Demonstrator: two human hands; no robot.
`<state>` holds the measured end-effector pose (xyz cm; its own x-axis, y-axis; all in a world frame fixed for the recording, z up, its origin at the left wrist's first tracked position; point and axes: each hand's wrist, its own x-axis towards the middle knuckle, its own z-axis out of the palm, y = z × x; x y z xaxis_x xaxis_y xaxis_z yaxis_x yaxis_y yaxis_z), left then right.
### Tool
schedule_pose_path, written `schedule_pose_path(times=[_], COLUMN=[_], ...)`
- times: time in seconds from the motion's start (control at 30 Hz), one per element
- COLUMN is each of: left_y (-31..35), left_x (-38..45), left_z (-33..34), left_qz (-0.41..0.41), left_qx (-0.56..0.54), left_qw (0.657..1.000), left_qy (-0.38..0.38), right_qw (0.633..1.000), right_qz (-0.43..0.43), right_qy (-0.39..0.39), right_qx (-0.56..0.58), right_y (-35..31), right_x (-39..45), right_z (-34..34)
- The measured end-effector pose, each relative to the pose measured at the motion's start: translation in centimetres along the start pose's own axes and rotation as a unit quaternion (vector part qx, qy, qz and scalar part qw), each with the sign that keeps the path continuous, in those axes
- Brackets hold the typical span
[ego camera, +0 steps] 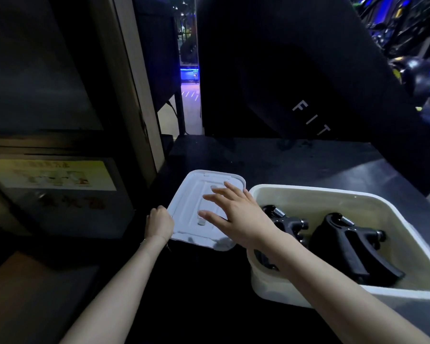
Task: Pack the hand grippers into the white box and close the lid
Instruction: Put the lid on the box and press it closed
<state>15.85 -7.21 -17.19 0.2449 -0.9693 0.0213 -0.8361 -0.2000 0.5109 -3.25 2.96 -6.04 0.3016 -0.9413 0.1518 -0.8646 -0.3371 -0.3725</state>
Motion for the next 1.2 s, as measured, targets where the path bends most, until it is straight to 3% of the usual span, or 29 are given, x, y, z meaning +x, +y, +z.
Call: schedule_pose_path(times=[0.17, 0.3, 0.4, 0.53, 0.63, 0.73, 0.8, 0.83, 0.93, 1.03, 1.13, 1.2], left_y=[2.6, 5.4, 7.7, 9.9, 10.7, 11.7, 12.5, 12.9, 13.3, 13.1, 13.7, 14.7], left_x=[-0.5, -1.4, -3.0, -6.2, -8.3, -10.1, -11.3, -11.7, -12.5, -13.8, -15.6, -16.2], left_z=[-3.5, -7.2, -9.8, -11.8, -12.6, -12.8, -12.4, -12.2, -11.4, -10.1, -8.6, -8.1], left_qz=[0.05, 0.175, 0.307, 0.474, 0.553, 0.621, 0.649, 0.654, 0.646, 0.576, 0.39, 0.237], left_qx=[-0.163, -0.22, -0.212, -0.138, -0.067, -0.013, 0.006, 0.009, 0.001, -0.083, -0.295, -0.415], left_qw=[0.981, 0.94, 0.896, 0.83, 0.776, 0.719, 0.69, 0.686, 0.713, 0.805, 0.872, 0.878], left_qy=[0.097, 0.191, 0.242, 0.26, 0.295, 0.313, 0.322, 0.32, 0.272, 0.116, 0.014, -0.023], right_qw=[0.989, 0.939, 0.869, 0.743, 0.628, 0.538, 0.501, 0.51, 0.553, 0.563, 0.538, 0.519], right_qz=[0.038, 0.11, 0.162, 0.204, 0.236, 0.256, 0.239, 0.223, 0.18, 0.139, 0.141, 0.136], right_qy=[0.054, 0.101, 0.126, 0.139, 0.168, 0.173, 0.185, 0.189, 0.235, 0.291, 0.329, 0.345], right_qx=[0.129, 0.31, 0.45, 0.623, 0.722, 0.784, 0.811, 0.809, 0.779, 0.761, 0.764, 0.77], right_y=[0.2, 0.7, 1.3, 2.7, 4.6, 6.2, 7.0, 7.2, 7.8, 8.1, 8.1, 8.2], right_x=[0.1, 0.8, 1.8, 1.4, 0.0, -1.7, -3.0, -3.7, -6.4, -9.1, -11.8, -13.4], right_z=[-1.1, -3.6, -6.5, -10.3, -12.4, -13.7, -14.4, -14.7, -15.3, -15.4, -15.0, -14.4])
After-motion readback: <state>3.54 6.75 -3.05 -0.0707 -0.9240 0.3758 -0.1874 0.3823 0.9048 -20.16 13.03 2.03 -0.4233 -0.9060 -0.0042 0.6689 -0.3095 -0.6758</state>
